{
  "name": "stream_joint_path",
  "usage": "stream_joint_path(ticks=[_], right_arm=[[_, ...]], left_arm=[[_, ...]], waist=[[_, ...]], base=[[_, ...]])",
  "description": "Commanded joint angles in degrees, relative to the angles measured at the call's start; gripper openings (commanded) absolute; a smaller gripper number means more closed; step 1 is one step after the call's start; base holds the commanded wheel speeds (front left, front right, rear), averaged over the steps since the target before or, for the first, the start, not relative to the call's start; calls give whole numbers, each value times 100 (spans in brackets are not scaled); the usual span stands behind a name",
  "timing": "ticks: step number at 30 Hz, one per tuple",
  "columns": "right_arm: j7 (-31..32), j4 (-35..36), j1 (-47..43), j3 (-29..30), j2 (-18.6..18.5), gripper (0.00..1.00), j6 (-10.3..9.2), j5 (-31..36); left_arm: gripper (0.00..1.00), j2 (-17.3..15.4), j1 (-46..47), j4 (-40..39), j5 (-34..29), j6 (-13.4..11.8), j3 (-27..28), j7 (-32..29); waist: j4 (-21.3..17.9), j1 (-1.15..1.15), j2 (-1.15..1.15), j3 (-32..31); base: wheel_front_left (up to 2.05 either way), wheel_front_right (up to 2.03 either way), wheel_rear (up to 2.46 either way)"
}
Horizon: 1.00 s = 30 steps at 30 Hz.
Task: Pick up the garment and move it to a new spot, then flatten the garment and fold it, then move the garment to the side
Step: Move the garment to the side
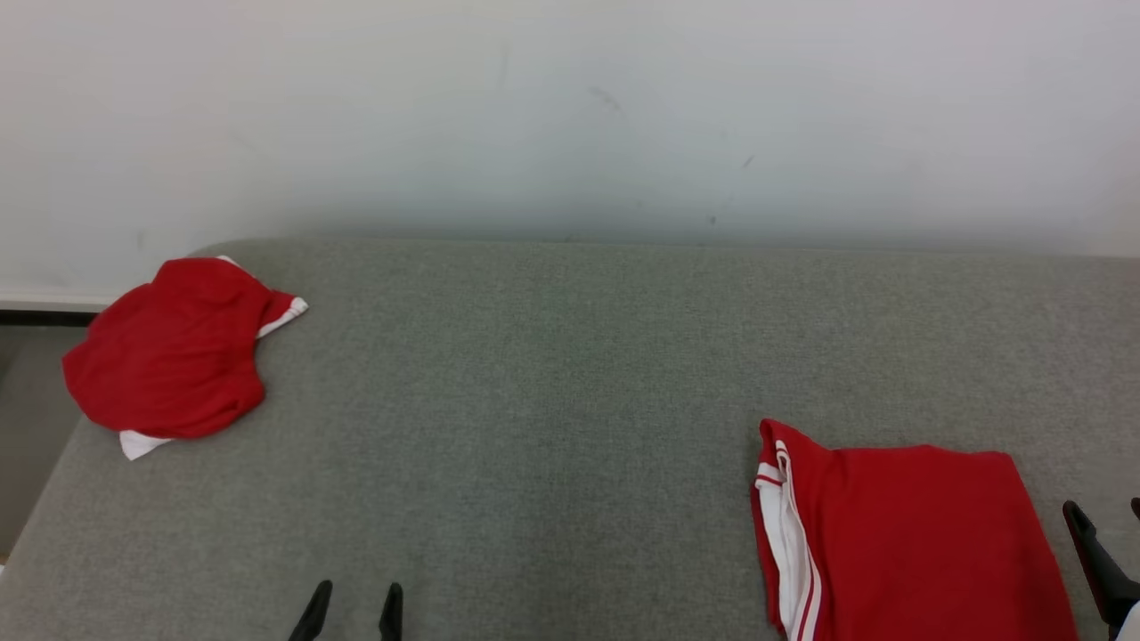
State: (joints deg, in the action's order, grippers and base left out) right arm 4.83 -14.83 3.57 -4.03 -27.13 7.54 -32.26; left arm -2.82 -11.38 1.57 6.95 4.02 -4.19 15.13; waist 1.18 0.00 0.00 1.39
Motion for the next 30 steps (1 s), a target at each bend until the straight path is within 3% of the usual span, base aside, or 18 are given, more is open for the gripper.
stream_joint_path(ticks=[1,4,10,18,23,26,27,28,29,30], right_arm=[[170,-76,126,-82,-98,100,-13,-112],[573,-393,348,-286,-239,100,-13,-165],[1046,-1109,780,-503,-77,100,-13,-299],[1337,-1761,1039,-618,-89,100,-13,-718],[1639,-1917,1099,-790,62,100,-13,-1349],[1948,-1759,1071,-1013,332,100,29,-1930],[1988,-1660,1057,-1063,427,88,29,-2133],[2002,-1547,1043,-1119,448,35,30,-2279],[1981,-1457,1026,-1158,422,2,30,-2410],[1966,-1364,998,-1213,391,0,29,-2522]], left_arm=[[100,-17,59,22,-72,3,29,-1],[100,-17,118,90,-48,39,45,-1],[100,-17,300,93,-83,87,-6,-1],[100,-17,490,62,-208,149,80,-1],[100,-17,590,67,-249,202,117,-1],[100,-17,656,82,-254,229,88,-1],[100,-17,664,85,-250,230,75,-1],[100,-17,664,88,-236,234,58,-1],[100,-17,665,90,-208,222,42,-1],[100,-17,659,94,-186,213,20,-1]], waist=[[86,0,0,97],[168,0,0,208],[326,0,0,439],[477,0,0,730],[534,0,0,862],[575,0,0,870],[586,0,0,864],[598,0,0,857],[610,0,0,844],[621,0,0,820]], base=[[0,0,0],[0,0,0],[0,0,0],[0,0,0],[0,0,0],[0,0,0],[0,0,0],[0,0,0],[0,0,0],[0,0,0]])
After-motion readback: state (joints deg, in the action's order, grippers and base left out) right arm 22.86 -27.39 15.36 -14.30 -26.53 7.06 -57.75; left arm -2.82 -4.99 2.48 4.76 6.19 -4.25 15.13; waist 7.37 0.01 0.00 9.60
